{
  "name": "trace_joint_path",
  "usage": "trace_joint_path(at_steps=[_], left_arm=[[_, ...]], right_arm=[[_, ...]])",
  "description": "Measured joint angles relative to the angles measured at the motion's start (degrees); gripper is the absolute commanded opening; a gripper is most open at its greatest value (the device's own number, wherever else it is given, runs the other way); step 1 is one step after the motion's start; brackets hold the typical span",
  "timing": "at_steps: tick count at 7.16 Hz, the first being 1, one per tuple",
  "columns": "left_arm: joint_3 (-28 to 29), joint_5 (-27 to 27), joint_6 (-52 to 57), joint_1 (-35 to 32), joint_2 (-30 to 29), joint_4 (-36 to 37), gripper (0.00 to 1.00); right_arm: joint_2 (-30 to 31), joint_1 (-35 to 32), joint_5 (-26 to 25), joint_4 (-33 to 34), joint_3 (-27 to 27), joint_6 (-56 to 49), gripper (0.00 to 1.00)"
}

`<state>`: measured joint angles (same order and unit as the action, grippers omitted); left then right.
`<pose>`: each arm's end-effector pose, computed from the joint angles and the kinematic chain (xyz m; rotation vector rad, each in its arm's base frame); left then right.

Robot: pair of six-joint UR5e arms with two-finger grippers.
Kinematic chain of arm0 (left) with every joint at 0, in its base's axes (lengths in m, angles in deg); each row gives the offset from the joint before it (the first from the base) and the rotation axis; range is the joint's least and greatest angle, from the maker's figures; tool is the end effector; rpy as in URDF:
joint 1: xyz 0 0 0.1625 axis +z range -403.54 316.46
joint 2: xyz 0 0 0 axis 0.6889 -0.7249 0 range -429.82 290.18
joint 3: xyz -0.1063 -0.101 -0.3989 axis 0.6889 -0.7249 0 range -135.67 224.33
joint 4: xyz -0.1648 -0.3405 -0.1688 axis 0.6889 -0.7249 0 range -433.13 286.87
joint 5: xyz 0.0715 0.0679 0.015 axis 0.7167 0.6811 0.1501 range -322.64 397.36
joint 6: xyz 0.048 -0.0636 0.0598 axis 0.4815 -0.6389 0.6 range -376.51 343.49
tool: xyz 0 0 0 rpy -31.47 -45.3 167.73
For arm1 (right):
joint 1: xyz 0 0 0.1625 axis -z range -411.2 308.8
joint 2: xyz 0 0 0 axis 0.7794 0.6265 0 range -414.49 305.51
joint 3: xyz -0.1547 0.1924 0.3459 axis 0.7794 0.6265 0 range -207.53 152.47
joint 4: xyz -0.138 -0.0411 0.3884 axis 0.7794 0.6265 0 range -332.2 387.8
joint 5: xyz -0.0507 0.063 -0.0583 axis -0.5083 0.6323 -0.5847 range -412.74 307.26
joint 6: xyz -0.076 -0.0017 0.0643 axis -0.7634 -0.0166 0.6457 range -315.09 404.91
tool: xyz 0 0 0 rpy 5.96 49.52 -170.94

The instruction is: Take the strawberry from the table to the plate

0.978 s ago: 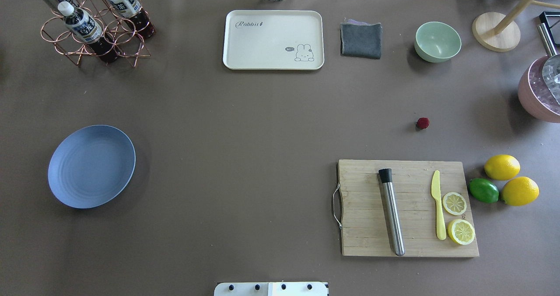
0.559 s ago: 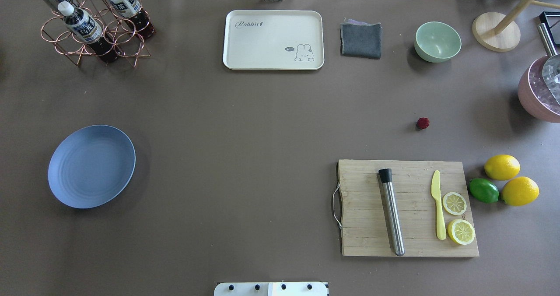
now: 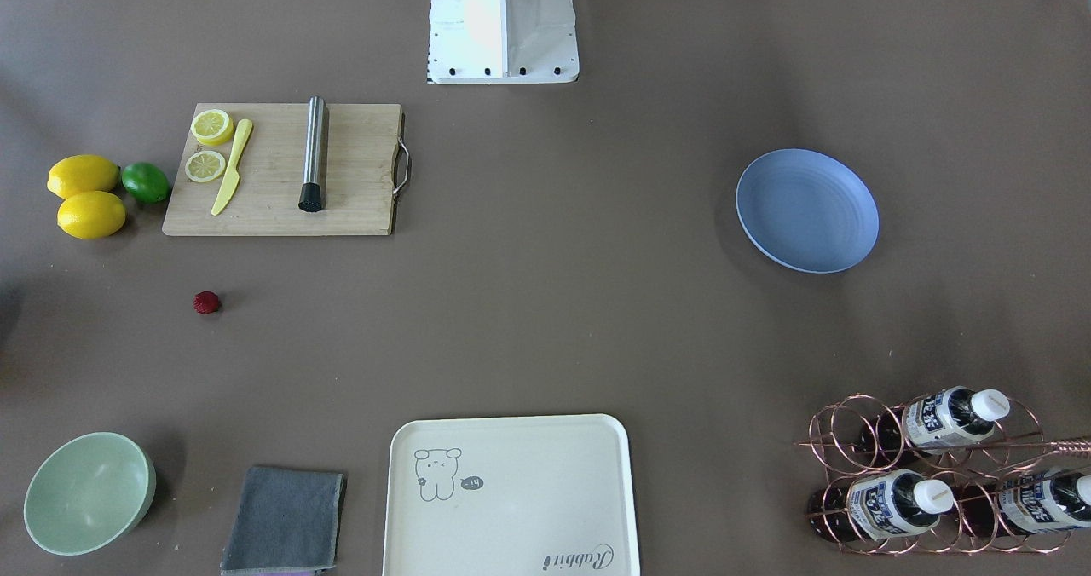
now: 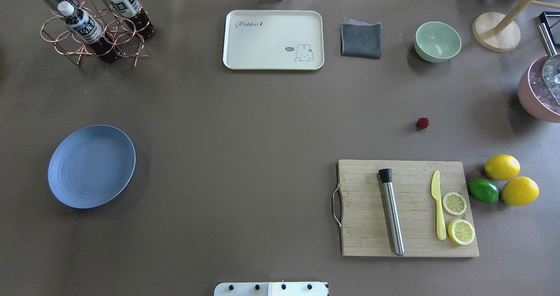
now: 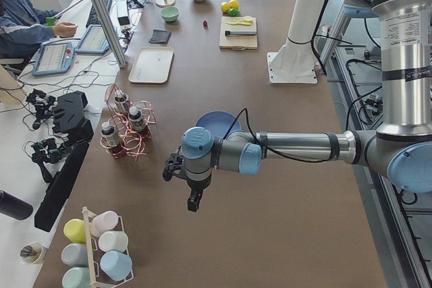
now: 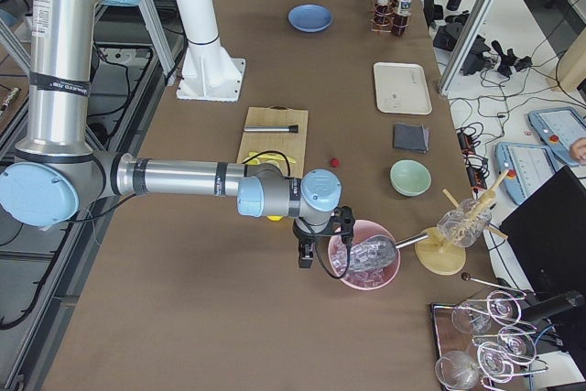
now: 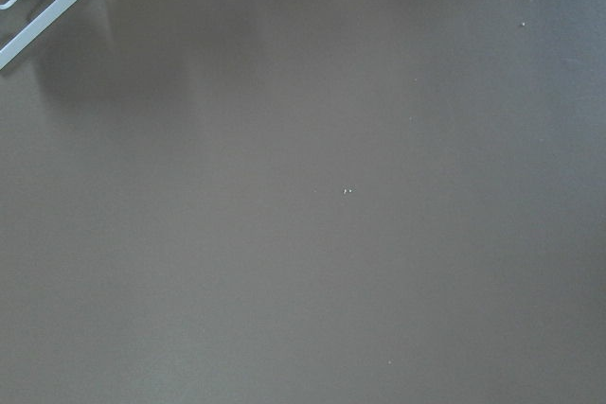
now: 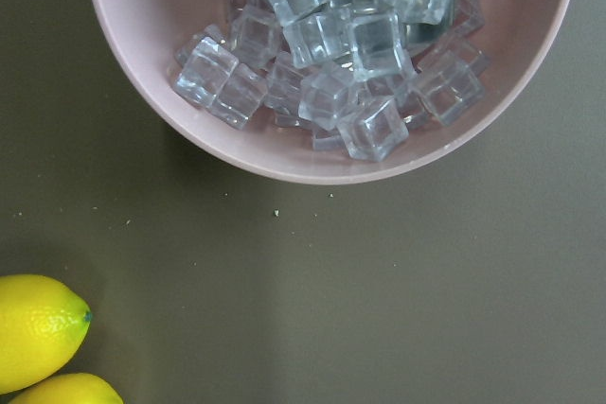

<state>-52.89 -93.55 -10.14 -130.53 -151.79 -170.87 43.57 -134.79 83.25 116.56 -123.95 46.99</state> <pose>-0.0448 -0.4439 0.6516 0.1365 0.7107 0.1996 0.0132 -0.4359 0.6644 -0.0660 -0.8001 -0.0687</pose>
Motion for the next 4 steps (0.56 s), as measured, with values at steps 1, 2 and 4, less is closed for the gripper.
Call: trace_joint_path(at_steps=[1, 2, 4], left_arm=[[-0.48, 0.28, -0.06, -0.01, -0.23, 0.03, 0.98], [-0.79, 0.36, -0.17, -0.04, -0.54, 0.03, 0.98], [-2.08, 0.01, 0.02, -1.18, -0.49, -2.4, 0.98]], right_arm=[[0.04, 0.0, 0.22, 0.01, 0.01, 0.07, 1.0], [0.07, 0.0, 0.34, 0.01, 0.04, 0.12, 1.0], [0.04, 0.0, 0.33, 0.05, 0.14, 0.19, 1.0]])
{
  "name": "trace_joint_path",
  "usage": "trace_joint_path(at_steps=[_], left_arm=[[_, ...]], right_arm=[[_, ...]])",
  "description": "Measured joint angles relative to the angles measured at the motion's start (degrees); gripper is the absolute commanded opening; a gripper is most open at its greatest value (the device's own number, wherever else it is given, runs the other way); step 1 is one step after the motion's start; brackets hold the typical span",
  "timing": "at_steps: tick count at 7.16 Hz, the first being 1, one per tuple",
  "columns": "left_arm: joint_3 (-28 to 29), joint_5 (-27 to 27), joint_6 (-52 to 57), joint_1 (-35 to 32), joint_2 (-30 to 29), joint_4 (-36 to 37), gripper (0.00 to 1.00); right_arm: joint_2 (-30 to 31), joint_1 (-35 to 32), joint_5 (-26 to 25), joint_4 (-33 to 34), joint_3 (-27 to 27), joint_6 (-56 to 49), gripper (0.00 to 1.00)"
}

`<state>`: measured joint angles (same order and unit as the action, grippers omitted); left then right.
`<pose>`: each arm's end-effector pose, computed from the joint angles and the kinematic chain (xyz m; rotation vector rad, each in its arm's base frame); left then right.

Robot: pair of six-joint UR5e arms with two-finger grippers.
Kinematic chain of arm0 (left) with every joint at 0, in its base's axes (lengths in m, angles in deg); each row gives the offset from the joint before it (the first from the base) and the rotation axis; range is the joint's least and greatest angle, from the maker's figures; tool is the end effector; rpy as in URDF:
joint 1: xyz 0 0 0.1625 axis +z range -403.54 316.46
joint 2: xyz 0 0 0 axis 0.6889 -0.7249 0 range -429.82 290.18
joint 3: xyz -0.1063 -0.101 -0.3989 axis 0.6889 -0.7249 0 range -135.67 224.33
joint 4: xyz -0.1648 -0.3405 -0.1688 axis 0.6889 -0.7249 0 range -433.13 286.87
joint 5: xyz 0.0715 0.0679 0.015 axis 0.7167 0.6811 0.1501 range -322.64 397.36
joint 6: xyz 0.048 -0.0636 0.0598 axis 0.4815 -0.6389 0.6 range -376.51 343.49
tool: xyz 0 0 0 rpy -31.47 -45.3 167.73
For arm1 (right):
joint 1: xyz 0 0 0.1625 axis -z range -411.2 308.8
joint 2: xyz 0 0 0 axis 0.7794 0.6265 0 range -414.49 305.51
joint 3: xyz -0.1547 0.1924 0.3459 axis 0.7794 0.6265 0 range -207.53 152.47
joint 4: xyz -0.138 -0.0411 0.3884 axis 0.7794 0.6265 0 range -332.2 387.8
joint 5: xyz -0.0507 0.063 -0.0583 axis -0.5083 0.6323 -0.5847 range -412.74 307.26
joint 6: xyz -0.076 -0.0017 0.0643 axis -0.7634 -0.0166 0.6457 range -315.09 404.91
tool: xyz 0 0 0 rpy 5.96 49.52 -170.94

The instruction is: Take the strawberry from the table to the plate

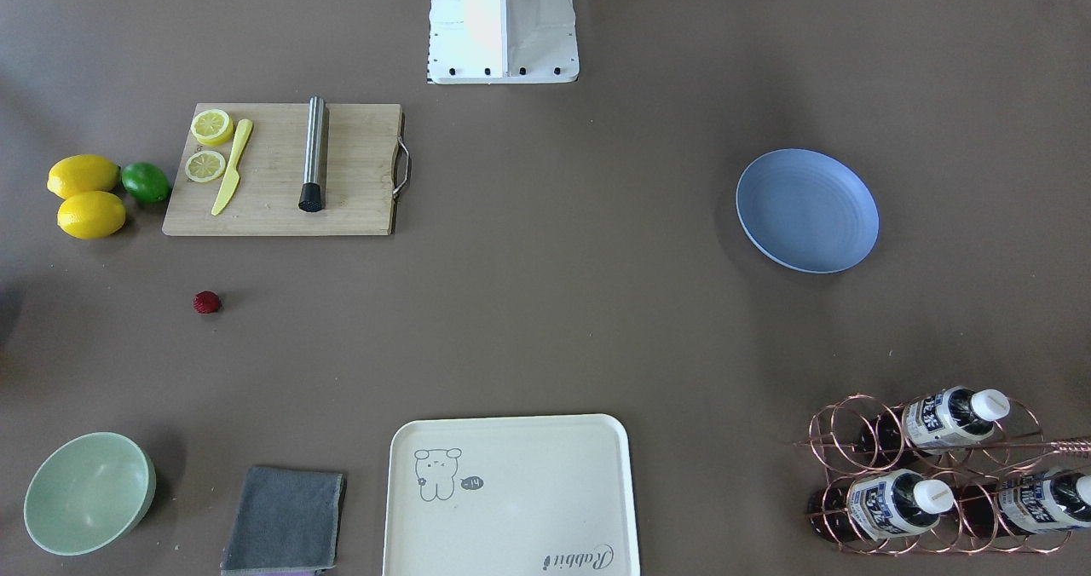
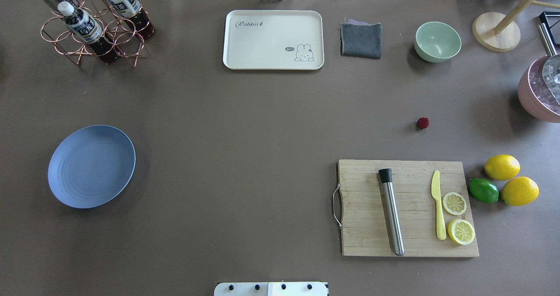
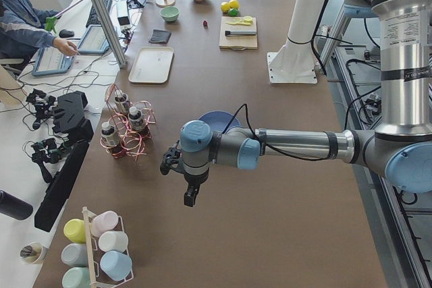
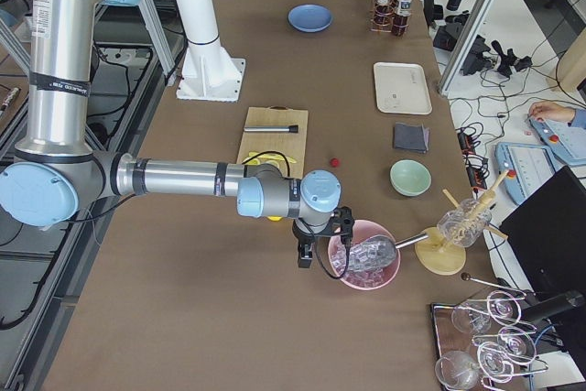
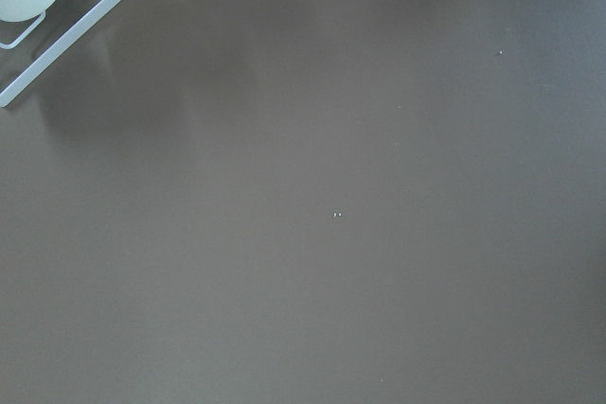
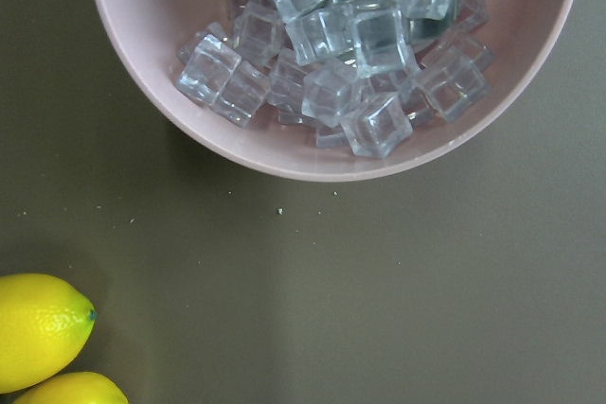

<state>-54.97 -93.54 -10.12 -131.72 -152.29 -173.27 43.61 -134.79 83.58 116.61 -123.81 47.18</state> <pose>-0.0537 -0.4515 0.6249 0.2272 0.7040 0.2108 0.0128 -0.4352 0.6656 -0.0716 -0.8055 -0.0639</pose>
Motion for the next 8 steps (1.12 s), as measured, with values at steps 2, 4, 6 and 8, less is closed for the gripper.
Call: trace_joint_path(at_steps=[2, 4, 6, 8], left_arm=[[-0.27, -0.18, -0.15, -1.06, 0.49, -5.94, 0.98], [-1.2, -2.53, -0.38, -1.25, 0.13, -8.67, 0.98], [-1.12, -7.87, -1.86, -1.03, -2.47, -12.26, 0.99], [-0.53, -9.18, -7.63, 1.66, -4.5, -14.0, 0.99]], right_arm=[[-0.23, 0.0, -0.14, -0.03, -0.01, -0.03, 1.0], [-0.77, 0.0, -0.25, -0.06, -1.79, 0.09, 1.0], [-1.6, 0.0, -0.51, -0.13, -6.36, 0.83, 1.0], [-3.08, 1.73, -2.15, -0.57, -9.85, 4.84, 0.99]])
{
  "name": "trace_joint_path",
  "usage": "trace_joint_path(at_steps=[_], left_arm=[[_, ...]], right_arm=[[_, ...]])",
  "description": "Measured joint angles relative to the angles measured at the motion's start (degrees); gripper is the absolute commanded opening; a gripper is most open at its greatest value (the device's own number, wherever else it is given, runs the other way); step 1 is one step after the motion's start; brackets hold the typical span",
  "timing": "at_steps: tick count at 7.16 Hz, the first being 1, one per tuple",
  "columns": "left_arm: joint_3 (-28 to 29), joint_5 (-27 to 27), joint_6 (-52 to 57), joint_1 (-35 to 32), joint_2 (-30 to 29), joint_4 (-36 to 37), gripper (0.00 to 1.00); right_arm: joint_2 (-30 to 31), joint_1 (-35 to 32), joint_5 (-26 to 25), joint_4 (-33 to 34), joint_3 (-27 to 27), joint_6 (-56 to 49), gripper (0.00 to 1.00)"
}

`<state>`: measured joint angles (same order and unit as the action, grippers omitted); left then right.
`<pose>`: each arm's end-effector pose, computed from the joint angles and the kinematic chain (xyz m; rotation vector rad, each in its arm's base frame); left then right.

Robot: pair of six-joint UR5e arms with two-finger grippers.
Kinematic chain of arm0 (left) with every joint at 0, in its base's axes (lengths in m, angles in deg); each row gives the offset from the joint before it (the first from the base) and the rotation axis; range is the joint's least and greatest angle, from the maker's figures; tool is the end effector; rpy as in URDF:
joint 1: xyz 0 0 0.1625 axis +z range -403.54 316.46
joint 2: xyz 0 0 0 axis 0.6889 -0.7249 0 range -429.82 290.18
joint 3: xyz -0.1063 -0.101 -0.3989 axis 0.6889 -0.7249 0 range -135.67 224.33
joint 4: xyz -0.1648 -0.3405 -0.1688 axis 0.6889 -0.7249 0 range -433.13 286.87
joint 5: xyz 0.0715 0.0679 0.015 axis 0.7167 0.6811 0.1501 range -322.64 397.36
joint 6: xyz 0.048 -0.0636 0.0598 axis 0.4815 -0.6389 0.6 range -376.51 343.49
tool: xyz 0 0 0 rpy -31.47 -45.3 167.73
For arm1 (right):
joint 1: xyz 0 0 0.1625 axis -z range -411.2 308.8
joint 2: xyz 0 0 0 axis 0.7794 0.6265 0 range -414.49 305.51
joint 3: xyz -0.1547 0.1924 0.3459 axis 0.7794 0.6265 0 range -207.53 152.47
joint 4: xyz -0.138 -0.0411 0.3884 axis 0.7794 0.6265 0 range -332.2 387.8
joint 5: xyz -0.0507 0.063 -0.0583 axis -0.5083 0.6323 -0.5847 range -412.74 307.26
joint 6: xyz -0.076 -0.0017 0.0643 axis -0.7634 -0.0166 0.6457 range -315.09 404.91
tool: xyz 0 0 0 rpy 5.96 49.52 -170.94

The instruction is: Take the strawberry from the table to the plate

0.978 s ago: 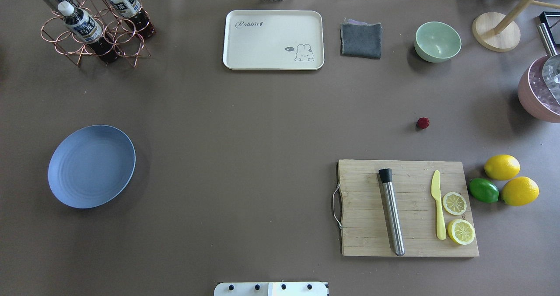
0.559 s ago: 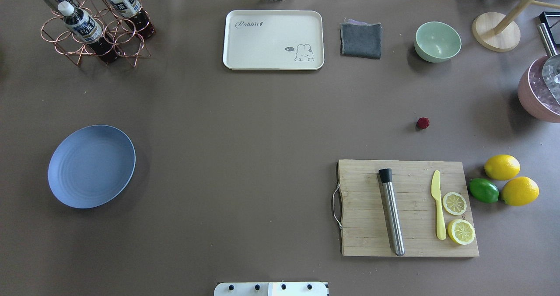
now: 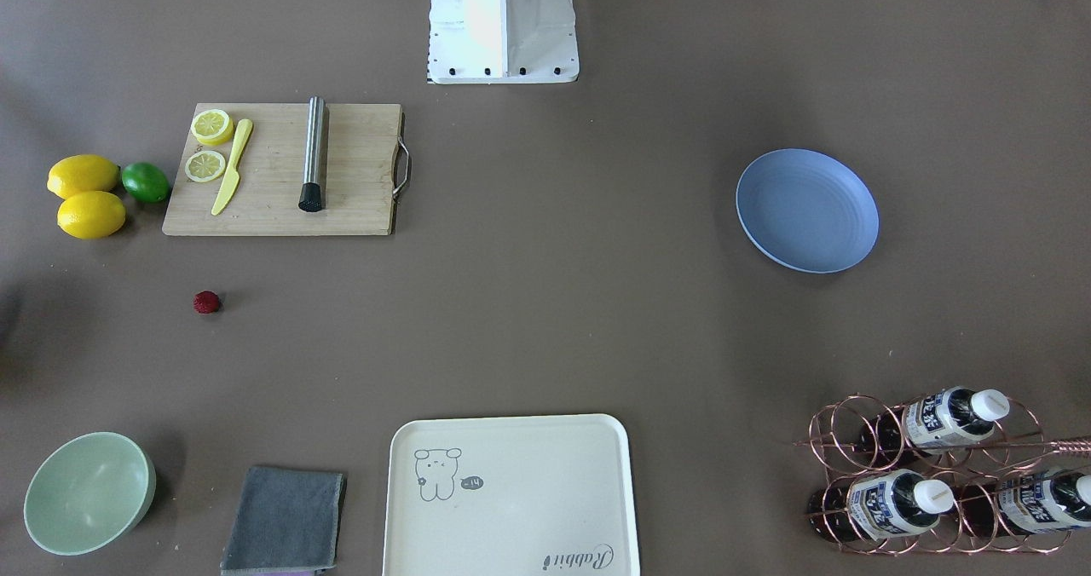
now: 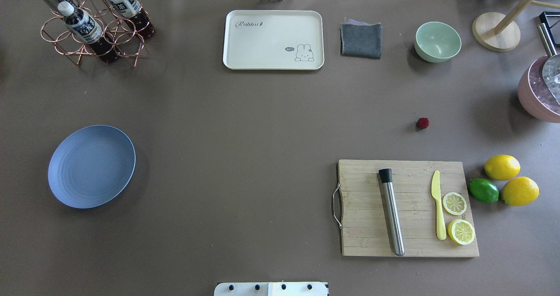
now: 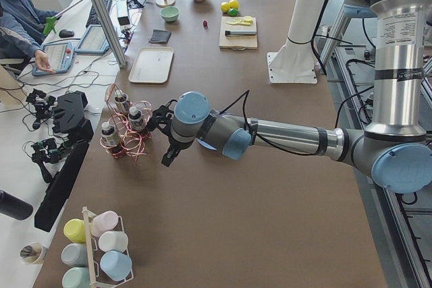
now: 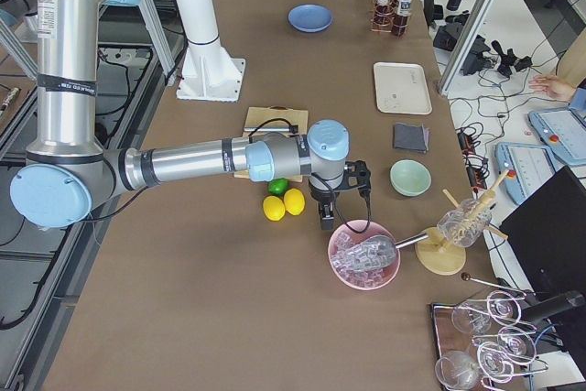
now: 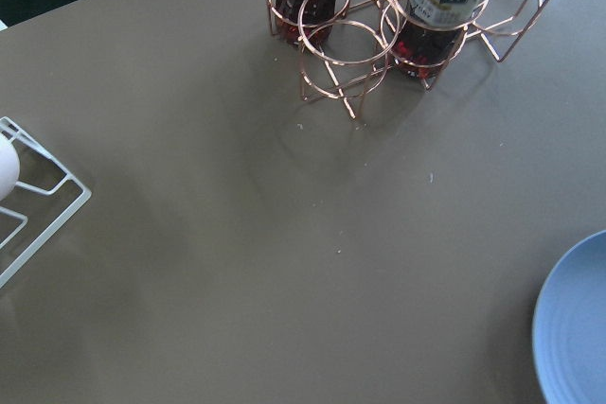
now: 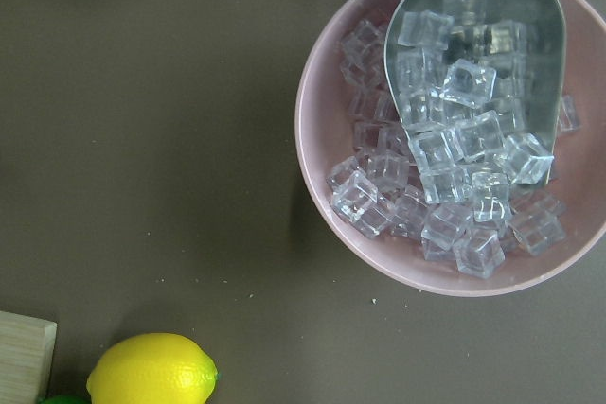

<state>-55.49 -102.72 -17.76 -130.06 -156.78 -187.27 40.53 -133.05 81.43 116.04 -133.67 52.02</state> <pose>-0.0273 -0.4880 0.5442 0.4690 0.8731 0.2713 -0.0020 -0.4652 0.5576 0.1097 -0.7893 -0.1038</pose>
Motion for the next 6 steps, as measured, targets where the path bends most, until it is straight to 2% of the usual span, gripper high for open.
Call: trace_joint_path(at_steps=[2, 4, 6], left_arm=[[0.65, 0.49, -8.34, 5.43, 0.67, -3.22, 0.99], [2.78, 2.03, -19.05, 11.52, 1.53, -12.14, 0.99], [5.08, 9.62, -32.04, 21.15, 2.76, -23.64, 0.99]], right_arm=[[-0.12, 6.25, -4.54, -6.3, -1.33, 13.19, 0.99], [0.22, 13.08, -8.18, -14.03, -1.0, 26.13, 0.99], [1.34, 15.61, -9.23, -19.74, 0.62, 29.72, 0.98]])
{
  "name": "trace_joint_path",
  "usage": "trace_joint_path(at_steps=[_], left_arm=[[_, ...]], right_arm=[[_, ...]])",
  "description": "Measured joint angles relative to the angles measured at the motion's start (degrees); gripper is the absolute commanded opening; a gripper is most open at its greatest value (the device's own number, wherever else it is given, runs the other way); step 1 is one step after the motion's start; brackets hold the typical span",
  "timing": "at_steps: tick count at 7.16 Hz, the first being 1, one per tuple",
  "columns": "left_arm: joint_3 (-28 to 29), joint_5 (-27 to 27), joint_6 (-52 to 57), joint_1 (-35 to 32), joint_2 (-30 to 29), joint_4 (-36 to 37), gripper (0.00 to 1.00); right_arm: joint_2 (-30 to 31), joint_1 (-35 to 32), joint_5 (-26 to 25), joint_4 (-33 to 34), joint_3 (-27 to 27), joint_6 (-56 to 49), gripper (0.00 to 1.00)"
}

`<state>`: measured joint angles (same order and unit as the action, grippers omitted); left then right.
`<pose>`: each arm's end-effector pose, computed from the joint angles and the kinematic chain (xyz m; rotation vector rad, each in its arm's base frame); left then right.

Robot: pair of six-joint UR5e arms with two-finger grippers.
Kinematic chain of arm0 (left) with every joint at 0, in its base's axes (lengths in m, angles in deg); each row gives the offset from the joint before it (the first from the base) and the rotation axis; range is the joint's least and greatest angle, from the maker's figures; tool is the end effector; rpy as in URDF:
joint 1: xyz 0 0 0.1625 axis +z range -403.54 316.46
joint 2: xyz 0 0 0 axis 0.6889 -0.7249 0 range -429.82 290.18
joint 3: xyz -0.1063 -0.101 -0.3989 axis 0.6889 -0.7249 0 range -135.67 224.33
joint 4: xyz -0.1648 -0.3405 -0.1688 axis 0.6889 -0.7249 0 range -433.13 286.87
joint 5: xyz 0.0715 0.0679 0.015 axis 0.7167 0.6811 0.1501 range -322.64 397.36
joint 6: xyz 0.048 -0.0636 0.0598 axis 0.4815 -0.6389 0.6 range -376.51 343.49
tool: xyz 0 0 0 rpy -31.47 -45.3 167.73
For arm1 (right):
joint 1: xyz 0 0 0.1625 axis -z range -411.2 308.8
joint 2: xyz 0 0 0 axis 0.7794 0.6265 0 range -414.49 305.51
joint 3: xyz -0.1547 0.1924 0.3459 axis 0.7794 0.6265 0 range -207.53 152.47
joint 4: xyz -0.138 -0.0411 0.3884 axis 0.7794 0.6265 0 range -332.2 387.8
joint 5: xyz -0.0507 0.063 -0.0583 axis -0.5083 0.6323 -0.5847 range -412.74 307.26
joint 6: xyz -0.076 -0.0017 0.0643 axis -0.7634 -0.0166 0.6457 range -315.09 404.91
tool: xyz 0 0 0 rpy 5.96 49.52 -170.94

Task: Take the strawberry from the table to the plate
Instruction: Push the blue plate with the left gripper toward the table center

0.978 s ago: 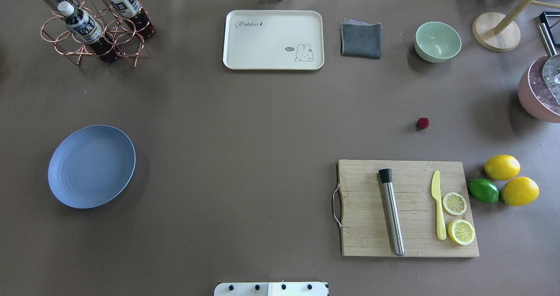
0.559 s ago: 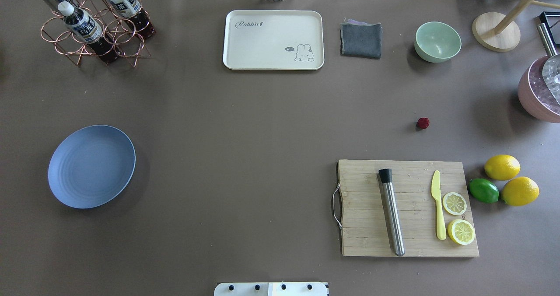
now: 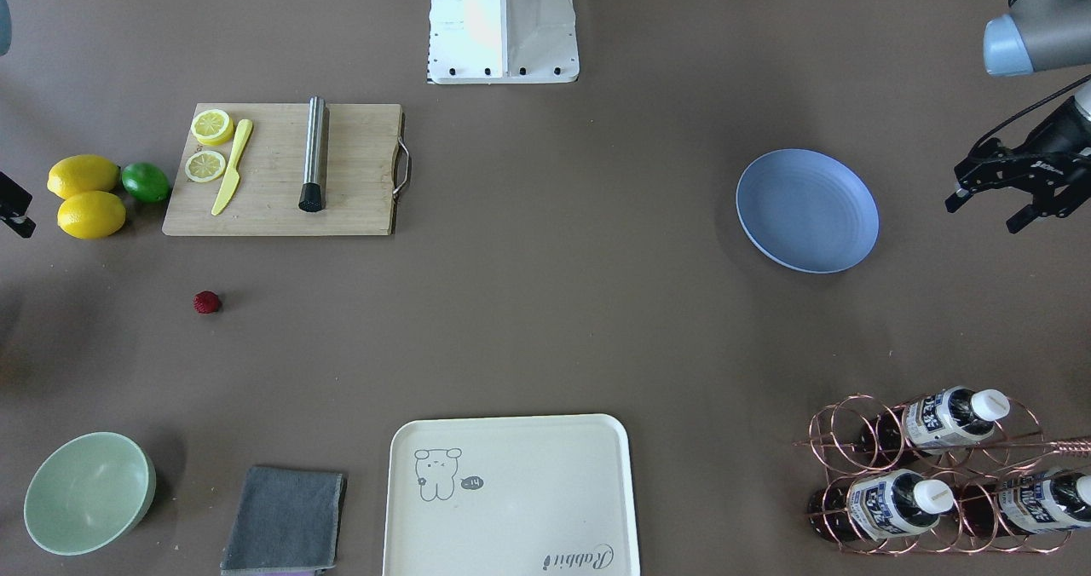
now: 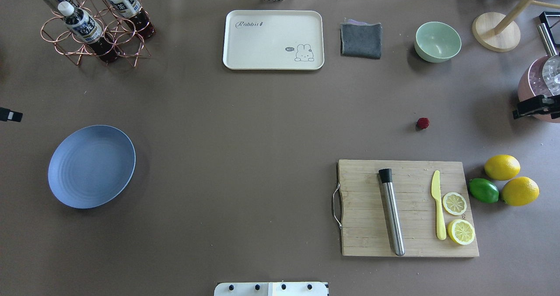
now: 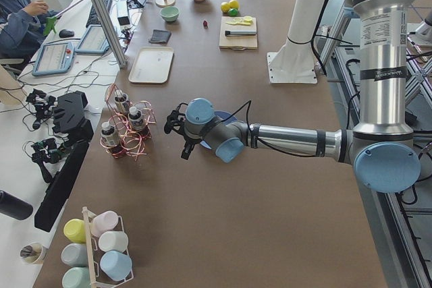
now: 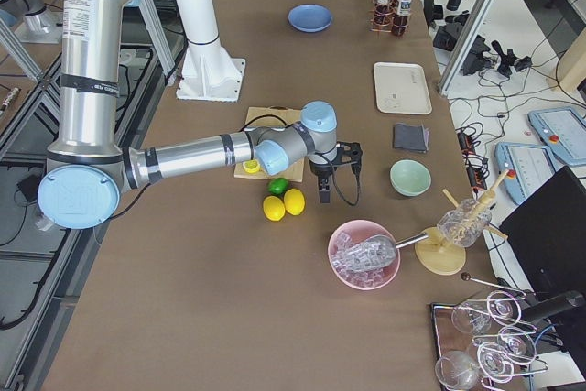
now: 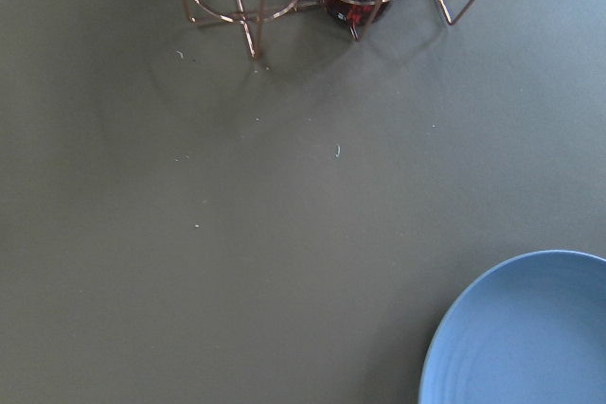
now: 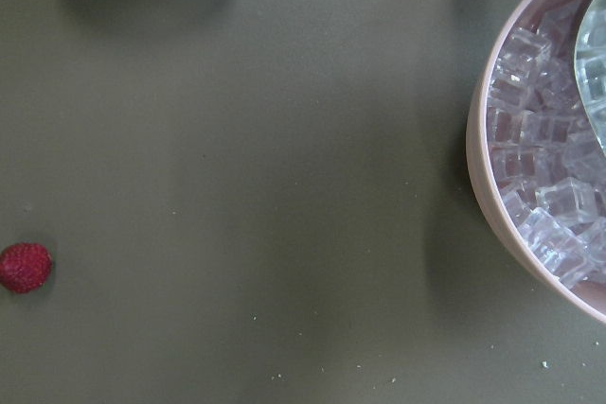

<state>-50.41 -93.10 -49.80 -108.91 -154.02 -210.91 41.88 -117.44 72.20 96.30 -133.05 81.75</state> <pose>0.1347 -0.4584 0.5719 0.3591 0.9579 0.1499 -0.1185 -0.4586 0.5419 0.1469 -0.7743 0.0533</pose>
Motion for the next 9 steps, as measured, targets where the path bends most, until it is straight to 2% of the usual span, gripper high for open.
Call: trace_joint_path(at_steps=[2, 3, 4, 6, 8, 9], left_arm=[[6.34, 7.29, -10.08, 9.41, 0.07, -13.16, 0.97], [8.4, 9.49, -13.09, 12.28, 0.08, -17.39, 0.79], [9.22, 10.29, -14.59, 13.52, 0.12, -19.54, 0.31], [10.0, 10.48, -15.43, 14.92, 0.3, -21.62, 0.29], [10.36, 10.78, -15.51, 16.5, 0.55, -22.18, 0.0], [10.2, 10.67, -15.67, 16.68, 0.54, -22.24, 0.0]], right_arm=[[0.73, 0.74, -0.15, -4.08, 0.84, 3.4, 0.98], [0.8, 0.99, -0.2, -5.39, 0.92, 4.6, 0.99], [0.82, 1.12, -0.22, -6.0, 0.92, 5.09, 0.99], [0.84, 1.24, -0.29, -6.32, 0.9, 5.32, 0.99], [0.84, 1.43, -0.26, -6.34, 0.82, 5.34, 0.99], [0.85, 1.49, -0.24, -6.32, 0.81, 5.35, 0.99]])
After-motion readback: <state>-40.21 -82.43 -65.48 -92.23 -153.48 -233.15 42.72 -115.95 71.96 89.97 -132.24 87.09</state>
